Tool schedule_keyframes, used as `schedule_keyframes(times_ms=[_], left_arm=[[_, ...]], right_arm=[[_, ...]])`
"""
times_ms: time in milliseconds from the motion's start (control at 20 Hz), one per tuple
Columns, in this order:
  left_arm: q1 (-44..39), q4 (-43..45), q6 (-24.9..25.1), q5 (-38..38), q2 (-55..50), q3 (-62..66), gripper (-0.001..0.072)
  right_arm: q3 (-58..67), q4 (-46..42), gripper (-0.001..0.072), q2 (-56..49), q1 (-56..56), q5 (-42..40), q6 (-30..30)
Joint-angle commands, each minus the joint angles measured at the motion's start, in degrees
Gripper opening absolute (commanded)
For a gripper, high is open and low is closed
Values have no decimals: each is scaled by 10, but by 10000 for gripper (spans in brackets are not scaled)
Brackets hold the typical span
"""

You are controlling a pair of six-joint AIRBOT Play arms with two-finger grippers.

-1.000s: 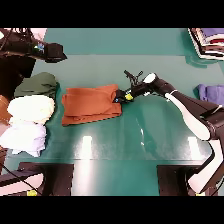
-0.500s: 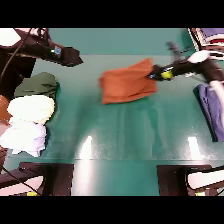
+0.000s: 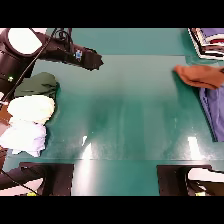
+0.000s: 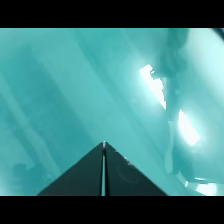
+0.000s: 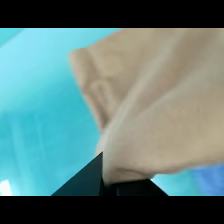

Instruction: Fold the shirts.

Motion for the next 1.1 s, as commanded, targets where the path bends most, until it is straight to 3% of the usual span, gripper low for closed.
schedule_keyframes(times_ms=[0,150,350,550,850,1050], left_arm=[[-9,5,0,17,0,0,23],[-9,5,1,19,-1,0,23],[-9,9,1,20,-1,0,24],[-9,25,1,20,-1,0,24],[-9,33,6,20,-1,0,24],[-9,33,6,20,-1,0,24]], right_arm=[[0,4,14,3,-71,-15,0],[10,57,13,3,-85,-27,-6],[93,56,13,3,-85,1,-6],[156,-5,13,15,-85,59,2],[61,-84,14,87,-124,70,9],[-34,-182,15,120,-173,117,9]])
